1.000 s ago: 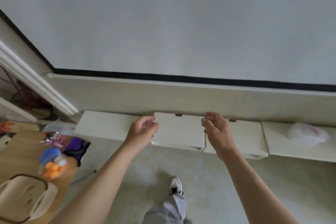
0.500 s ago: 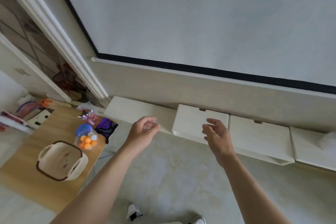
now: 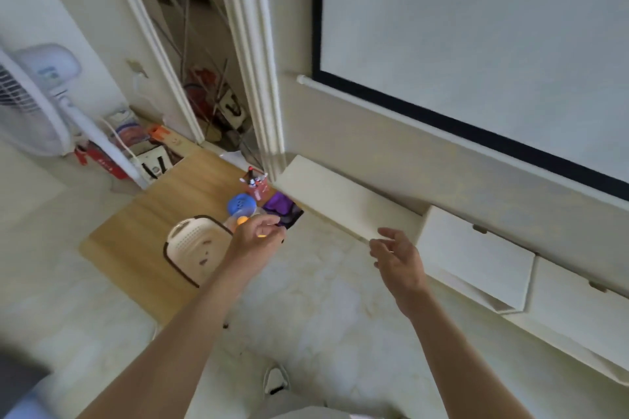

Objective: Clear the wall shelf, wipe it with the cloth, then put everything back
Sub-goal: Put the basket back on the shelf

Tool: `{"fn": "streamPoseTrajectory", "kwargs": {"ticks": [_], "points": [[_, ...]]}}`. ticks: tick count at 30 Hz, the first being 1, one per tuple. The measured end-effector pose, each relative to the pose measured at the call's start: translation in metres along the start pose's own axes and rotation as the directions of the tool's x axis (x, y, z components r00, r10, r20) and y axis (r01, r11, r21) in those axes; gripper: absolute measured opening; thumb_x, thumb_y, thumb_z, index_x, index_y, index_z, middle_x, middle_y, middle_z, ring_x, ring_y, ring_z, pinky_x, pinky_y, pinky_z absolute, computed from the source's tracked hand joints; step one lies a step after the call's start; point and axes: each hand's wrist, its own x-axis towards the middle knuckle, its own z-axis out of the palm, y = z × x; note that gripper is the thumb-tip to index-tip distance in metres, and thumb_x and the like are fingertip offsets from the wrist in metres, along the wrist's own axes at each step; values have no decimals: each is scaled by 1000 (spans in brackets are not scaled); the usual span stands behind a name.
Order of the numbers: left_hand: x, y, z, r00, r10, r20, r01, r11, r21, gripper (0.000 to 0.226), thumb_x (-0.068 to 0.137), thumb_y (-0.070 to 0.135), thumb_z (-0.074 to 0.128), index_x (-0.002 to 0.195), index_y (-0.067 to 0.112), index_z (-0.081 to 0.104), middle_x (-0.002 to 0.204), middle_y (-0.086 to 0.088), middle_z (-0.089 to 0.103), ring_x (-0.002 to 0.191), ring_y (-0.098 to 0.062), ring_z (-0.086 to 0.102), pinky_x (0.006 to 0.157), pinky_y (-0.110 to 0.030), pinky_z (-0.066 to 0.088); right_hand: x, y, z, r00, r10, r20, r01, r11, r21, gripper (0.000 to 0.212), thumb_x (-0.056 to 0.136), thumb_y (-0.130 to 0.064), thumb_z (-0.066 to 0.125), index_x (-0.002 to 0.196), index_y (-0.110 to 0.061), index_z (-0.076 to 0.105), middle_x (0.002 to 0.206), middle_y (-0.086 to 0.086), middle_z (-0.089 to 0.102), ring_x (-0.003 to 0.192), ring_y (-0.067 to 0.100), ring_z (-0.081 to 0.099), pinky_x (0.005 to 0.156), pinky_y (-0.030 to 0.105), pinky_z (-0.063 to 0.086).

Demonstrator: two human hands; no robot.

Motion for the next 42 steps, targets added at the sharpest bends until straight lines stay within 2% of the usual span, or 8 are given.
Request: {"fn": "streamPoseTrajectory", "kwargs": {"ticks": [12, 17, 23, 29, 33, 36, 40, 42], "points": [[40, -56, -106, 982, -176, -70, 177, 984, 11, 18, 79, 35, 66, 97, 38, 64, 112, 4, 67, 102, -18, 69, 94, -46, 57, 5, -11, 118, 978, 150, 143, -123, 975, -183, 31, 93, -27, 62, 124, -26, 57, 101, -2, 69, 94, 16, 65, 85, 37, 56], [39, -69, -119, 964, -223, -148, 241, 964, 115, 24, 90, 31, 65, 113, 32, 62, 113, 5, 68, 101, -14, 67, 91, -42, 57, 20, -2, 141, 945, 201, 257, -139, 961, -240, 31, 93, -31, 62, 124, -27, 57, 99, -2, 69, 94, 15, 65, 79, 32, 55], [61, -74, -148, 949, -193, -249, 267, 912, 312, 24, 92, 27, 64, 115, 24, 62, 108, 6, 67, 100, -14, 64, 76, -31, 50, 29, 20, 197, 847, 370, 383, -285, 923, -260, 35, 91, -34, 62, 124, -27, 56, 102, -1, 68, 92, 17, 65, 75, 31, 53], [140, -100, -188, 954, -202, -221, 283, 849, 446, 30, 92, 24, 62, 121, 22, 58, 121, 1, 65, 95, -14, 62, 64, -24, 46, 45, 47, 257, 763, 555, 332, -496, 832, -249, 40, 86, -33, 63, 125, -25, 57, 106, -1, 67, 97, 18, 68, 94, 43, 56], [198, -122, -216, 958, -225, -178, 286, 800, 528, 41, 90, 22, 62, 130, 18, 55, 127, -3, 61, 101, -17, 60, 71, -27, 47, 62, 62, 309, 694, 664, 278, -649, 744, -156, 37, 91, -28, 65, 126, -19, 55, 106, 6, 68, 97, 20, 68, 92, 42, 58], [234, -139, -230, 965, -214, -148, 260, 754, 604, 42, 90, 14, 61, 132, 8, 54, 107, 4, 58, 92, -18, 55, 60, -22, 41, 75, 81, 350, 637, 725, 261, -716, 682, -148, 40, 91, -29, 65, 127, -18, 52, 111, 7, 64, 100, 20, 65, 93, 42, 57], [269, -165, -242, 946, -314, -79, 283, 684, 672, 62, 96, 21, 60, 152, 14, 35, 149, -5, 45, 133, -27, 47, 104, -38, 42, 87, 101, 389, 541, 798, 265, -811, 579, -88, 33, 84, -26, 64, 115, -18, 58, 104, 6, 64, 89, 21, 60, 92, 43, 56], [281, -176, -245, 927, -373, -32, 291, 666, 686, 65, 97, 25, 58, 155, 18, 29, 156, -5, 40, 139, -28, 43, 109, -41, 40, 92, 110, 401, 510, 818, 266, -840, 541, -53, 35, 80, -23, 61, 114, -16, 61, 101, 10, 64, 86, 22, 60, 90, 43, 57]]}}
